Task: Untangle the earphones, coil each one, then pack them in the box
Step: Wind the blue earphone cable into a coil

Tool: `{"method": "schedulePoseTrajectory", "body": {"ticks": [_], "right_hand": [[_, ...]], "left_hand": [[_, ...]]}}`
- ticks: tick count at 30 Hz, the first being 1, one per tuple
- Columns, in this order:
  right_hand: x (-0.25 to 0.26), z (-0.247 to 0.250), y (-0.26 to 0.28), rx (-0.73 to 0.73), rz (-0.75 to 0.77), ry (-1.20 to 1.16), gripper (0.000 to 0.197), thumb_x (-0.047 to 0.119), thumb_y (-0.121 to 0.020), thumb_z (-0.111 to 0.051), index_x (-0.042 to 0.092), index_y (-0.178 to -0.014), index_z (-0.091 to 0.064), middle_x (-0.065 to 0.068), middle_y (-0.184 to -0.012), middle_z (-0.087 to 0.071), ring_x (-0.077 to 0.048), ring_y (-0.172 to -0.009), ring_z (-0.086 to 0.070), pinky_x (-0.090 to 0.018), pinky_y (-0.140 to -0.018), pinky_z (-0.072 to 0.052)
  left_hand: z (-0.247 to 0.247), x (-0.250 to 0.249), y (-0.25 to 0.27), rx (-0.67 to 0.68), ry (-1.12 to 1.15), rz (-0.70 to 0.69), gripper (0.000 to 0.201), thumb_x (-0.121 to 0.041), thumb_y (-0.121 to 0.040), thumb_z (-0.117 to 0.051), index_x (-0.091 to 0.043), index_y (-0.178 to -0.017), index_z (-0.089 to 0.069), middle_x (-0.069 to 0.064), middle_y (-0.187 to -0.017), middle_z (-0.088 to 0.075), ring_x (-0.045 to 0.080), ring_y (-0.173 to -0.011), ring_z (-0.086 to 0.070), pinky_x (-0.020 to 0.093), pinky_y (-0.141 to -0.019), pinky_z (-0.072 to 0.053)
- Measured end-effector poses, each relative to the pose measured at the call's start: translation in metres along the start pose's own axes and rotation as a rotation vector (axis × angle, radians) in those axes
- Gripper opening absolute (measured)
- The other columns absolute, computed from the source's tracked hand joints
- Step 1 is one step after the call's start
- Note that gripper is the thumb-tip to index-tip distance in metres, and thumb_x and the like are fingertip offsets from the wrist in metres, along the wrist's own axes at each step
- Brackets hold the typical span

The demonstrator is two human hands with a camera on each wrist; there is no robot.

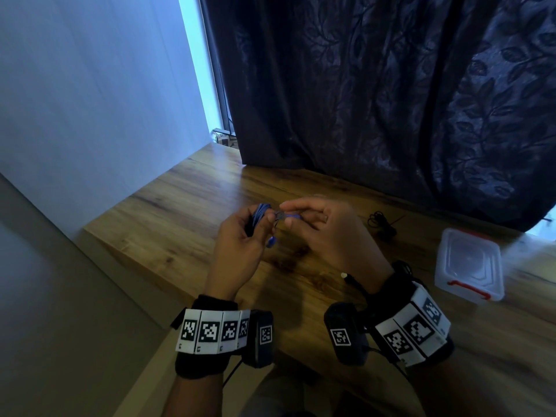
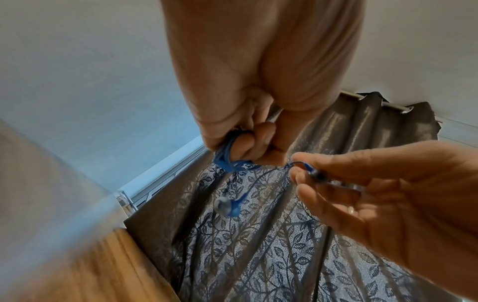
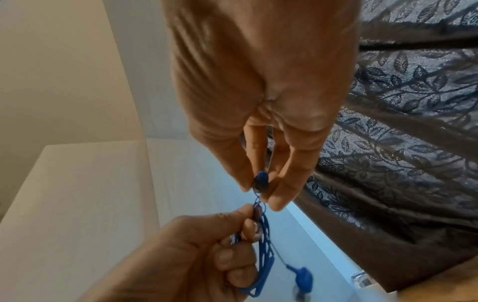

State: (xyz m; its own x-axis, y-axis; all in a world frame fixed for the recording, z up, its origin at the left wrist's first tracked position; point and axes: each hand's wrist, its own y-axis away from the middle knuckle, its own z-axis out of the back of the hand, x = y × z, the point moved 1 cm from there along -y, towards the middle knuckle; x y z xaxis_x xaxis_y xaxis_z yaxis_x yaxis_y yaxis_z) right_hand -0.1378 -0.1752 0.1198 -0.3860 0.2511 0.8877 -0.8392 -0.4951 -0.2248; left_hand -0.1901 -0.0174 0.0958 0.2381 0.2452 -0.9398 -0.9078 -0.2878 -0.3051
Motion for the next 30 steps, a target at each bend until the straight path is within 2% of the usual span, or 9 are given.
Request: {"method": "schedulePoseTrajectory", "body": {"ticks": [3,8,11,16,20,22,25,27,30], "right_hand": [[0.001,0.0001,0.0032,-0.086,-0.014,-0.084,0.027,0.012,-0.089,-0.075,0.013,-0.115,-0.068,0.003,-0.108,-0.073,-0.003,-0.095,-0.072,-0.013,-0.079,-0.054],[0.0026,-0.002,0.0059,-0.155,-0.016,-0.201,0.024,0.008,-0.083,-0.08,0.005,-0.102,-0.067,-0.004,-0.09,-0.077,-0.005,-0.078,-0.074,-0.012,-0.066,-0.052],[0.0034,-0.0025,0.0057,-0.157,-0.004,-0.215,0.021,0.01,-0.083,-0.081,0.005,-0.1,-0.069,-0.005,-0.085,-0.078,-0.01,-0.078,-0.075,-0.017,-0.07,-0.056],[0.001,-0.0066,0.0035,-0.174,0.009,-0.183,0.019,0.009,-0.083,-0.08,0.004,-0.099,-0.071,-0.003,-0.084,-0.078,-0.009,-0.075,-0.075,-0.016,-0.068,-0.056],[-0.0009,-0.0066,0.0017,-0.165,-0.003,-0.184,0.024,0.011,-0.082,-0.081,0.004,-0.103,-0.071,-0.003,-0.09,-0.077,-0.009,-0.079,-0.075,-0.018,-0.071,-0.058],[-0.0035,-0.0068,0.0004,-0.161,-0.022,-0.159,0.031,0.016,-0.08,-0.083,0.01,-0.108,-0.072,-0.001,-0.096,-0.075,-0.009,-0.086,-0.074,-0.021,-0.077,-0.059],[-0.0047,-0.0051,-0.0003,-0.136,-0.042,-0.161,0.032,0.018,-0.08,-0.083,0.011,-0.11,-0.071,-0.001,-0.097,-0.075,-0.012,-0.088,-0.074,-0.027,-0.082,-0.06],[-0.0042,-0.0035,-0.0004,-0.115,-0.04,-0.217,0.026,0.012,-0.082,-0.081,0.004,-0.105,-0.071,-0.001,-0.088,-0.076,-0.013,-0.08,-0.075,-0.025,-0.074,-0.061],[-0.0043,-0.002,-0.0013,-0.102,-0.022,-0.229,0.02,0.01,-0.081,-0.081,0.005,-0.097,-0.069,0.003,-0.076,-0.075,-0.014,-0.073,-0.074,-0.026,-0.068,-0.062]], "left_hand": [[-0.0009,0.0009,-0.0008,-0.039,-0.031,0.005,0.014,-0.014,-0.098,-0.058,-0.023,-0.091,-0.066,-0.004,-0.075,-0.068,-0.002,-0.068,-0.063,0.009,-0.064,-0.047],[-0.002,0.0027,-0.0013,-0.072,-0.071,0.006,0.01,-0.017,-0.098,-0.057,-0.02,-0.094,-0.065,-0.003,-0.077,-0.069,0.0,-0.069,-0.063,0.01,-0.064,-0.047],[-0.0038,-0.001,0.001,-0.039,-0.018,0.005,0.009,-0.013,-0.099,-0.055,-0.015,-0.098,-0.064,0.0,-0.082,-0.068,-0.002,-0.072,-0.065,0.009,-0.061,-0.048],[-0.0038,0.0019,0.0009,0.003,-0.067,-0.028,0.009,-0.02,-0.099,-0.056,-0.019,-0.101,-0.065,-0.003,-0.084,-0.07,0.005,-0.079,-0.067,0.016,-0.069,-0.051],[-0.006,0.0014,0.0012,0.012,-0.057,-0.053,0.009,-0.017,-0.099,-0.056,-0.022,-0.099,-0.064,-0.004,-0.083,-0.068,0.004,-0.078,-0.065,0.014,-0.068,-0.05],[-0.0069,0.0011,0.0016,0.018,-0.037,-0.06,0.008,-0.015,-0.099,-0.055,-0.017,-0.1,-0.063,0.001,-0.084,-0.067,0.009,-0.077,-0.065,0.013,-0.065,-0.049],[-0.0072,0.0028,0.0007,0.039,-0.017,-0.06,0.01,-0.017,-0.099,-0.055,-0.013,-0.104,-0.062,0.008,-0.088,-0.067,0.019,-0.082,-0.066,0.02,-0.068,-0.053],[-0.0067,0.0048,-0.0002,0.048,-0.028,-0.068,0.01,-0.018,-0.099,-0.055,-0.015,-0.104,-0.062,0.007,-0.09,-0.067,0.02,-0.085,-0.065,0.027,-0.074,-0.055],[-0.0065,0.0067,-0.0008,0.057,-0.022,-0.068,0.009,-0.018,-0.099,-0.056,-0.017,-0.104,-0.062,0.007,-0.092,-0.067,0.02,-0.088,-0.065,0.032,-0.079,-0.055]]}}
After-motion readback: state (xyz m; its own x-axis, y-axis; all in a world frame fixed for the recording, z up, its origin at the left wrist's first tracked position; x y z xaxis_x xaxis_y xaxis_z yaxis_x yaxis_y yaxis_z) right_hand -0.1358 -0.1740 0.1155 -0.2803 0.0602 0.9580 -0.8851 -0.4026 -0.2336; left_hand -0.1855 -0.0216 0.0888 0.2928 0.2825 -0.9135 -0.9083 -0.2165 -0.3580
